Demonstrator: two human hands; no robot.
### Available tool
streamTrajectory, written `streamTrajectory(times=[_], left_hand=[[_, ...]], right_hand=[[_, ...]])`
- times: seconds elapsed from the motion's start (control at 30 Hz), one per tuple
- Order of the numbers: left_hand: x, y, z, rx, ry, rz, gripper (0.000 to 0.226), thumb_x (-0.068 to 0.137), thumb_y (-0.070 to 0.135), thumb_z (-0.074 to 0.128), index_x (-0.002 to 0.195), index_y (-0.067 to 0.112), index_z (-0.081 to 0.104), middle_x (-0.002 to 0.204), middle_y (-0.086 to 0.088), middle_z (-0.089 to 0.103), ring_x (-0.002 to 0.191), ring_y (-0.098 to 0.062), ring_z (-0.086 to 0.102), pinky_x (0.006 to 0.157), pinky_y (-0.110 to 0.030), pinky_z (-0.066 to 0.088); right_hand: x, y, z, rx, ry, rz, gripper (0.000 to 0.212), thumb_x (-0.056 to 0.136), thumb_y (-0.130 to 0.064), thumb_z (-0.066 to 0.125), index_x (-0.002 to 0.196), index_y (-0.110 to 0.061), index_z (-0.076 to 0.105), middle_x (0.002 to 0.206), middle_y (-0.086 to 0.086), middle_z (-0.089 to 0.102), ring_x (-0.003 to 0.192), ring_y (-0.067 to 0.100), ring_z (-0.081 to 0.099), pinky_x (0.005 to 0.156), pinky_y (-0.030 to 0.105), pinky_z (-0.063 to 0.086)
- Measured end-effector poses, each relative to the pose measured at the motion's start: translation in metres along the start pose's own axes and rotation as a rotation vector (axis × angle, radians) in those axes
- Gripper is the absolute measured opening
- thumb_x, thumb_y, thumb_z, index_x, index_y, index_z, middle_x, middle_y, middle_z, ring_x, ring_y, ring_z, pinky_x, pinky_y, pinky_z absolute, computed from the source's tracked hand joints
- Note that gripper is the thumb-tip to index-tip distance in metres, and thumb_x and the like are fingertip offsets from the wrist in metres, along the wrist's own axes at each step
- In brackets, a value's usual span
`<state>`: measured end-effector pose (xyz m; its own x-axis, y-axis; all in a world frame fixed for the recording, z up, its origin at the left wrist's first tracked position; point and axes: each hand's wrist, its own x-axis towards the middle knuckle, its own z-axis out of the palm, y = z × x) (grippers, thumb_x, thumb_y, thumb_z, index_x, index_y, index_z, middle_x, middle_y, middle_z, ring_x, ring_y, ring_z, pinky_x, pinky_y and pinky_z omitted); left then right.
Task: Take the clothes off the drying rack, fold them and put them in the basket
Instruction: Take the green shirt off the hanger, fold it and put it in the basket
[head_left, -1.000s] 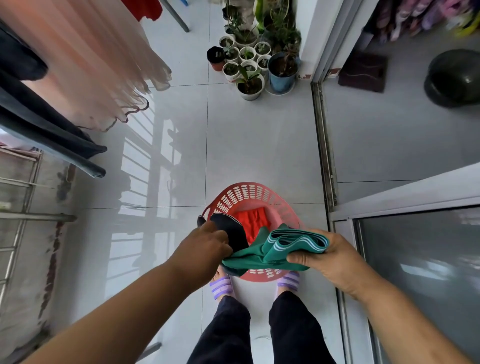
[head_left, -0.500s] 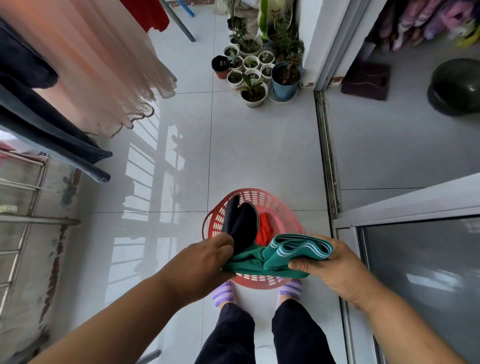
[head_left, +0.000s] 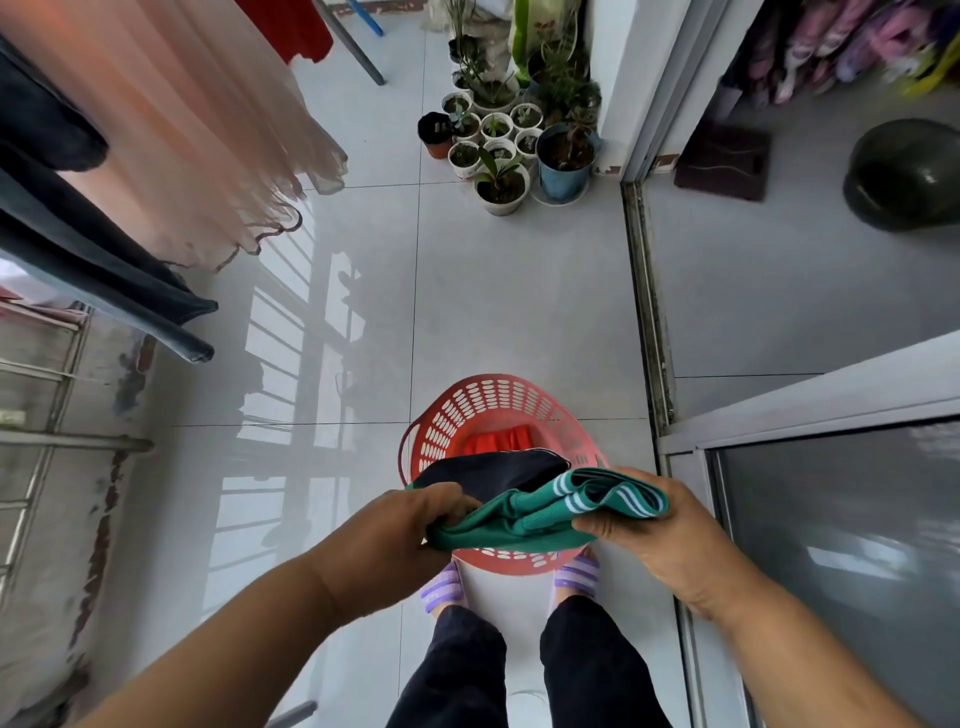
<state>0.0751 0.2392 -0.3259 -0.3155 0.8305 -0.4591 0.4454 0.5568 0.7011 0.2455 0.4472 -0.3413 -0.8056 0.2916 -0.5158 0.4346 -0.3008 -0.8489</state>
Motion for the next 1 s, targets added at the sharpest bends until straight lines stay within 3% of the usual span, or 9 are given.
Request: streamTrajectory(times=[0.13, 0.3, 0.47, 0.53, 0.63, 0.73, 0.8, 0.9, 1.0], left_hand=[[-0.003, 0.004, -0.002, -0.064, -0.103, -0.089, 0.029, 0.086, 0.001, 0.055, 0.077, 0.028, 0.049, 0.080, 0.005, 0.058, 0.074, -0.008, 0.050, 0.068, -0.027, 0.046], [-0.006, 0.006, 0.001, -0.135, -0.128, -0.096, 0.021, 0.079, -0.001, 0.052, 0.080, 0.020, 0.048, 0.080, -0.003, 0.054, 0.072, -0.011, 0.046, 0.067, -0.032, 0.043], [-0.006, 0.013, 0.006, -0.250, -0.092, -0.146, 0.028, 0.080, -0.006, 0.053, 0.077, 0.021, 0.046, 0.073, 0.001, 0.052, 0.068, -0.004, 0.043, 0.062, -0.021, 0.039], [-0.007, 0.012, 0.006, -0.305, -0.074, -0.189, 0.026, 0.080, -0.007, 0.053, 0.078, 0.018, 0.049, 0.076, -0.005, 0.055, 0.068, -0.004, 0.044, 0.063, -0.023, 0.040], [-0.009, 0.013, 0.005, -0.379, -0.047, -0.213, 0.015, 0.079, -0.004, 0.055, 0.085, 0.009, 0.054, 0.081, -0.008, 0.060, 0.071, -0.007, 0.048, 0.066, -0.028, 0.044], [-0.010, 0.014, 0.005, -0.458, -0.019, -0.234, 0.022, 0.080, -0.008, 0.055, 0.081, 0.014, 0.055, 0.071, 0.007, 0.059, 0.066, -0.001, 0.049, 0.064, -0.019, 0.044], [-0.009, 0.012, 0.004, -0.474, -0.013, -0.246, 0.025, 0.082, -0.013, 0.052, 0.085, 0.012, 0.055, 0.072, 0.005, 0.058, 0.067, -0.003, 0.049, 0.063, -0.019, 0.043], [-0.008, 0.008, 0.004, -0.471, -0.006, -0.268, 0.021, 0.085, -0.011, 0.052, 0.093, 0.009, 0.054, 0.082, -0.014, 0.059, 0.068, -0.008, 0.047, 0.062, -0.023, 0.042], [-0.006, 0.004, 0.003, -0.431, 0.009, -0.286, 0.024, 0.089, -0.004, 0.055, 0.097, 0.019, 0.054, 0.084, -0.008, 0.068, 0.061, -0.004, 0.049, 0.058, -0.019, 0.042]], right_hand=[[0.002, 0.002, 0.003, 0.013, 0.029, -0.004, 0.031, 0.072, -0.012, 0.075, 0.102, -0.020, 0.073, 0.099, -0.005, 0.077, 0.096, 0.007, 0.071, 0.081, 0.014, 0.052], [0.014, 0.010, 0.009, -0.110, 0.164, 0.068, 0.043, 0.080, -0.014, 0.078, 0.115, -0.029, 0.060, 0.105, -0.011, 0.073, 0.096, 0.005, 0.070, 0.080, 0.019, 0.056], [0.019, 0.018, 0.026, -0.695, 0.249, -0.025, 0.070, 0.076, -0.032, 0.080, 0.131, -0.042, 0.037, 0.126, -0.019, 0.043, 0.086, 0.001, 0.066, 0.068, 0.018, 0.051], [0.015, 0.018, 0.030, -0.761, 0.117, -0.162, 0.051, 0.081, -0.053, 0.067, 0.127, -0.042, 0.048, 0.136, -0.022, 0.036, 0.112, -0.001, 0.056, 0.086, 0.023, 0.051], [0.006, 0.011, 0.034, -0.850, -0.216, -0.151, 0.087, 0.068, -0.088, 0.044, 0.143, -0.045, 0.035, 0.141, -0.040, 0.020, 0.140, -0.007, 0.010, 0.120, 0.031, 0.020], [0.000, 0.009, 0.040, -1.069, -0.305, -0.072, 0.112, 0.064, -0.074, 0.068, 0.150, -0.048, 0.002, 0.131, -0.046, -0.001, 0.133, -0.011, -0.009, 0.114, 0.021, 0.001], [0.002, 0.020, 0.045, -1.142, -0.271, -0.153, 0.101, 0.074, -0.060, 0.067, 0.152, -0.043, 0.006, 0.146, -0.031, 0.025, 0.143, 0.005, 0.010, 0.116, 0.029, 0.008], [0.014, 0.036, 0.043, -1.212, -0.178, -0.273, 0.067, 0.076, -0.034, 0.061, 0.141, -0.030, 0.042, 0.117, -0.007, 0.067, 0.115, 0.019, 0.061, 0.100, 0.040, 0.046], [0.020, 0.031, 0.045, -1.244, -0.256, -0.182, 0.052, 0.092, -0.027, 0.050, 0.143, -0.026, 0.043, 0.132, -0.004, 0.059, 0.123, 0.019, 0.053, 0.102, 0.038, 0.042]])
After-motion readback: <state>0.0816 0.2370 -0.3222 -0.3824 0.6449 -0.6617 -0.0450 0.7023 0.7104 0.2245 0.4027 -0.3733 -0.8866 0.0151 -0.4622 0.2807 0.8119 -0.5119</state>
